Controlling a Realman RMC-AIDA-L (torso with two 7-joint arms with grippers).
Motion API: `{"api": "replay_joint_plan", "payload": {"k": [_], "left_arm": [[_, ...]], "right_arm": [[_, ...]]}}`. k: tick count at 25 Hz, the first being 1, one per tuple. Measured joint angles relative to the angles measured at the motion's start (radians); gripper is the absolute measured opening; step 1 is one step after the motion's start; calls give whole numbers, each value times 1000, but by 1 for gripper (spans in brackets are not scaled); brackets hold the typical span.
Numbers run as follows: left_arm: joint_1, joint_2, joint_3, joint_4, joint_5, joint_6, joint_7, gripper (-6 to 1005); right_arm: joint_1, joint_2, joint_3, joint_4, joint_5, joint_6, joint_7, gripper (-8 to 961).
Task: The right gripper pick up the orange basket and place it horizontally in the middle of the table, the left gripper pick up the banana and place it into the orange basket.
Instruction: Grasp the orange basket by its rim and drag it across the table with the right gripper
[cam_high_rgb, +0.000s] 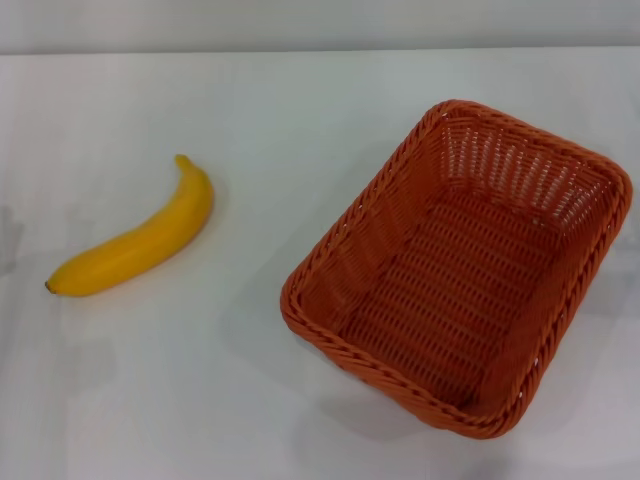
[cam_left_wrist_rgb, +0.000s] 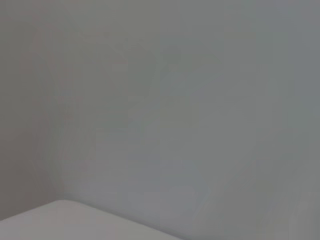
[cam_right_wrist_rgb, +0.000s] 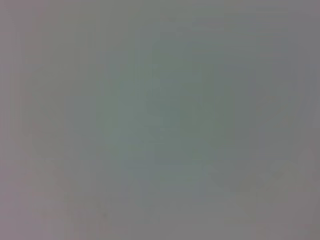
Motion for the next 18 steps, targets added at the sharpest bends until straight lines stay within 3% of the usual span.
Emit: {"api": "replay_joint_plan", "payload": {"k": [14,18], "left_arm": [[-4,1,0,-3,7,0,3,891],[-3,1,0,-3,6,0,3,891]], "right_arm": [[4,0,0,2,0,0,5,861],[8,-8,-19,-44,-11,-7,128,859]]}}
